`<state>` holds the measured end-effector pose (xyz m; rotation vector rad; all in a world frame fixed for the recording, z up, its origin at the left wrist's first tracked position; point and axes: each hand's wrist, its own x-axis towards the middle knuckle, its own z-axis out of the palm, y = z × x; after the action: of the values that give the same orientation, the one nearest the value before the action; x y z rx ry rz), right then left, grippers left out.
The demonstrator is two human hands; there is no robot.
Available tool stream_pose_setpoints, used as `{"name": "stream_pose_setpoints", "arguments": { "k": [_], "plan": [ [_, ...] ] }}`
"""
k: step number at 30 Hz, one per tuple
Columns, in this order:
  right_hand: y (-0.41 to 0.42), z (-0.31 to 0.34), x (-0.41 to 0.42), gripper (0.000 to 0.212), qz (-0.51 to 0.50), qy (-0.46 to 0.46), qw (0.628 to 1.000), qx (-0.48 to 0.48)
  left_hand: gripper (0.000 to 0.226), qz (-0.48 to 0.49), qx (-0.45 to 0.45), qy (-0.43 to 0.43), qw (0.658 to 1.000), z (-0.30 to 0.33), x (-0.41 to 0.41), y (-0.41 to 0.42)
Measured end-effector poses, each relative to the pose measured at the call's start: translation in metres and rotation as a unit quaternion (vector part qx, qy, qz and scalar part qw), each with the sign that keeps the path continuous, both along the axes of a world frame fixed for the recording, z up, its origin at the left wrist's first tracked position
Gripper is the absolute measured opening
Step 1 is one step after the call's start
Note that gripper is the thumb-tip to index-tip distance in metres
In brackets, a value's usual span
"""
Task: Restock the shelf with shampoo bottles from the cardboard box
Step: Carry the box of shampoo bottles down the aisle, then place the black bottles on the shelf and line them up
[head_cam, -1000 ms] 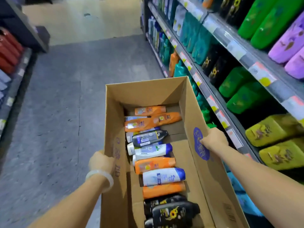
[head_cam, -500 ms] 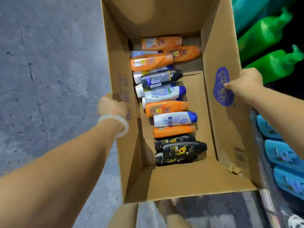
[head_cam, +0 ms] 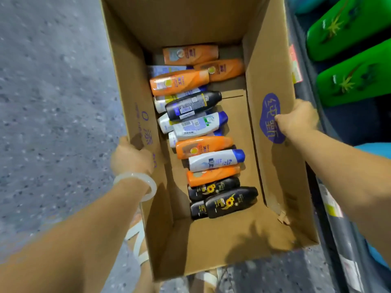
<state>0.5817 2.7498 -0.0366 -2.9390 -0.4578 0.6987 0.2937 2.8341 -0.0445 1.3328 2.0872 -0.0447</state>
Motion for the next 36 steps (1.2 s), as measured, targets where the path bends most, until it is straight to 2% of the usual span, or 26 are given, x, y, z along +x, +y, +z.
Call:
{"name": "stream_pose_setpoints", "arguments": {
  "k": [6, 9, 12, 14, 15, 17, 18, 21, 23, 26, 29, 31, 36],
  "plan": [
    [-0.002, 0.003, -0.006, 0.029, -0.007, 0.003, 1.0, 0.015, 0.014, 0.015, -0.032, -0.013, 0.999, 0.009, 0.002, 0.002],
    [-0.003, 0.008, -0.007, 0.037, -0.002, 0.03, 1.0, 0.004, 0.014, 0.026, -0.072, -0.05, 0.996, 0.015, 0.001, 0.003],
    [-0.004, 0.021, -0.007, 0.051, -0.002, 0.094, 0.995, -0.011, 0.027, 0.057, -0.112, -0.112, 0.986, 0.029, 0.003, 0.004],
    [-0.007, 0.029, -0.01, 0.059, 0.006, 0.108, 0.994, -0.01, 0.047, 0.069, -0.131, -0.128, 0.981, 0.039, 0.007, 0.003],
    [-0.009, 0.034, -0.014, 0.064, 0.023, 0.086, 0.996, 0.001, 0.061, 0.063, -0.13, -0.125, 0.982, 0.045, 0.01, 0.002],
    [-0.014, 0.045, -0.027, 0.068, 0.081, 0.017, 0.996, 0.044, 0.082, -0.002, -0.074, -0.092, 0.993, 0.055, 0.015, -0.004],
    [-0.017, 0.05, -0.034, 0.068, 0.11, -0.001, 0.992, 0.066, 0.085, -0.053, -0.032, -0.074, 0.995, 0.061, 0.019, -0.009],
    [-0.031, 0.054, -0.061, 0.064, 0.156, 0.046, 0.984, 0.068, 0.077, -0.186, 0.036, -0.064, 0.98, 0.072, 0.028, -0.025],
    [-0.044, 0.047, -0.076, 0.061, 0.129, 0.101, 0.985, 0.046, 0.071, -0.249, 0.023, -0.066, 0.966, 0.07, 0.031, -0.031],
    [-0.063, 0.028, -0.095, 0.053, 0.023, 0.205, 0.979, 0.006, 0.066, -0.321, -0.031, -0.046, 0.945, 0.059, 0.03, -0.036],
    [-0.082, 0.011, -0.115, 0.047, -0.065, 0.277, 0.958, -0.029, 0.058, -0.336, -0.095, -0.033, 0.936, 0.051, 0.028, -0.035],
    [-0.094, 0.009, -0.13, 0.047, -0.111, 0.31, 0.943, -0.043, 0.048, -0.346, -0.106, -0.018, 0.932, 0.052, 0.026, -0.034],
    [-0.111, 0.028, -0.168, 0.046, -0.173, 0.373, 0.91, -0.054, 0.041, -0.395, -0.168, 0.022, 0.903, 0.061, 0.031, -0.029]
  ]
}}
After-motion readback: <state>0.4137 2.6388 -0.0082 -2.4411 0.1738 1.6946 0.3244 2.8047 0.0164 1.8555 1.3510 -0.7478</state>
